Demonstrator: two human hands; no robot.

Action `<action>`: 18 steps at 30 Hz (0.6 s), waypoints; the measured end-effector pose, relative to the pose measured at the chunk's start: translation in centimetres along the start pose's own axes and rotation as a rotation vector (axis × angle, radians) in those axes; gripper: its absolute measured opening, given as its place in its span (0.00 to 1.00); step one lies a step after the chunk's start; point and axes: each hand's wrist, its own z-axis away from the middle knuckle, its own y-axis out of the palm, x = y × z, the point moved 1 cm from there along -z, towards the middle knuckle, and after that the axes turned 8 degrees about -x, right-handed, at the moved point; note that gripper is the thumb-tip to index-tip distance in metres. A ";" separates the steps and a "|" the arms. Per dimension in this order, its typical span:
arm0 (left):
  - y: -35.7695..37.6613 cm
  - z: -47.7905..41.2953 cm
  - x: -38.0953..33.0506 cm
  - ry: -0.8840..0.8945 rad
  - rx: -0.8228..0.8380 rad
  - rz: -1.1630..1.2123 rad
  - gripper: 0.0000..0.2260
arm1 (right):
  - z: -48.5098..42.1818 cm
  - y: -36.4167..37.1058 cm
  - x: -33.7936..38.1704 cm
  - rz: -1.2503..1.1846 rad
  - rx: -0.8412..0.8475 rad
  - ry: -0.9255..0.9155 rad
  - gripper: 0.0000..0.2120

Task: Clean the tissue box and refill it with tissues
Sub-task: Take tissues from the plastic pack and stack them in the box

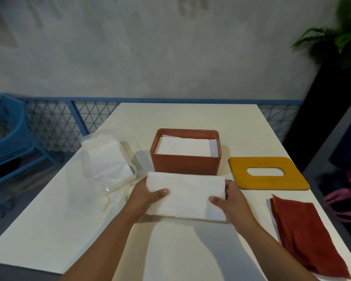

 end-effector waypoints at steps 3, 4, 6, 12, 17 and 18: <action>-0.2 -0.4 -0.1 -0.065 0.082 -0.069 0.35 | -0.2 0.2 0.1 0.078 -0.037 0.096 0.27; -0.1 -0.6 -0.2 -0.085 0.078 -0.123 0.35 | -0.2 0.2 0.2 0.150 -0.050 0.098 0.31; 0.2 -0.9 0.2 -0.076 0.027 -0.311 0.32 | -0.2 0.3 0.4 0.288 -0.062 0.086 0.35; 1.9 0.5 -0.4 0.193 -0.222 -0.872 0.40 | 0.9 1.4 0.6 0.753 -0.135 -0.118 0.33; 4.5 2.2 -0.1 0.664 -0.139 -0.968 0.25 | 1.9 2.7 0.7 1.072 -0.125 -0.518 0.20; 5.0 2.4 0.0 0.657 -0.055 -0.949 0.20 | 2.0 2.9 0.1 1.090 -0.093 -0.602 0.19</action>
